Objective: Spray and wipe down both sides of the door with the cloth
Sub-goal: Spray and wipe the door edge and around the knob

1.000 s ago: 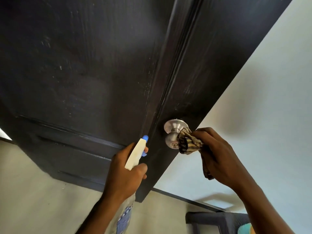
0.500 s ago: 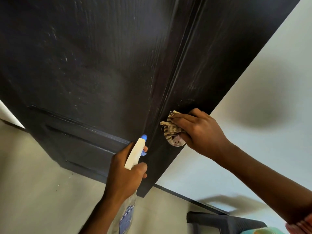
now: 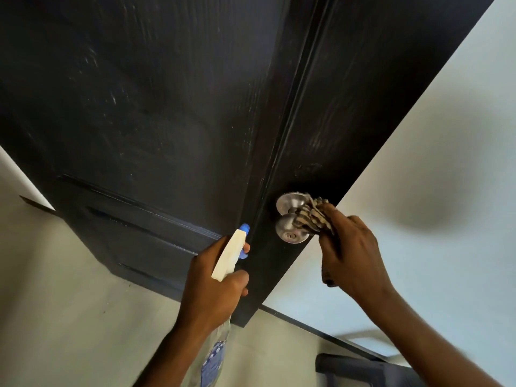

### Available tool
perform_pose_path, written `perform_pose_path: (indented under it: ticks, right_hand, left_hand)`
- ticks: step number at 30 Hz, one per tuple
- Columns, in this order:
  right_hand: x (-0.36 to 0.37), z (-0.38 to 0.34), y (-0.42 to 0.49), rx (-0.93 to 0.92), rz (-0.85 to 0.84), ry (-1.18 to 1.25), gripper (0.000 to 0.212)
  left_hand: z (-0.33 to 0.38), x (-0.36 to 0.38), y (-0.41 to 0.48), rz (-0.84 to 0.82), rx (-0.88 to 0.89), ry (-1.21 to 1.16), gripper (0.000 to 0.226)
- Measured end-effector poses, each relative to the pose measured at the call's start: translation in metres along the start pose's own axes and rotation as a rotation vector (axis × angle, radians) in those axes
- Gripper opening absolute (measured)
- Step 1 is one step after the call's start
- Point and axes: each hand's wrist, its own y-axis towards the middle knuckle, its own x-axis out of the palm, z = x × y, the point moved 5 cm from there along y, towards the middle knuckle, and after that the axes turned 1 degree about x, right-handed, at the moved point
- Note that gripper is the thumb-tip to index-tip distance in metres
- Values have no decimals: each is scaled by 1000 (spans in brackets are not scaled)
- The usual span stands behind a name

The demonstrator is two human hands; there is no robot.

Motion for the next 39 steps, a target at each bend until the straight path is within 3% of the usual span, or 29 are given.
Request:
perform_pose_path:
  ticks: [3, 5, 8, 11, 14, 18, 24, 30, 34, 39]
  right_hand:
    - [31, 25, -20, 253, -165, 266, 14]
    - [54, 35, -43, 367, -248, 362, 15]
    - [49, 36, -63, 468, -90, 553, 13]
    - [9, 28, -52, 318, 177, 603, 20]
    - [-15, 8, -25, 83, 234, 466, 32]
    - [-11, -10, 4, -23, 167, 184, 37]
    - [2, -41, 30, -133, 109, -54, 36]
    - [11, -81, 65, -280, -294, -291, 30]
    - [-8, -72, 52, -308, -354, -131, 32]
    - [-45, -18, 14, -173, 72, 225, 42]
  left_hand:
    - [-3, 1, 0, -2, 3, 58, 27]
    - [-3, 5, -1, -13, 8, 85, 28]
    - [4, 8, -1, -21, 16, 77, 28]
    - [3, 14, 0, -41, 17, 111, 27]
    - [6, 21, 0, -57, 37, 141, 29]
    - [9, 25, 1, -50, 36, 113, 29]
    - [0, 11, 7, 25, 0, 93, 35]
    - [-1, 11, 8, 45, -4, 120, 32]
    - [-4, 9, 8, 53, -36, 67, 34]
    - [1, 6, 11, 21, 11, 60, 33]
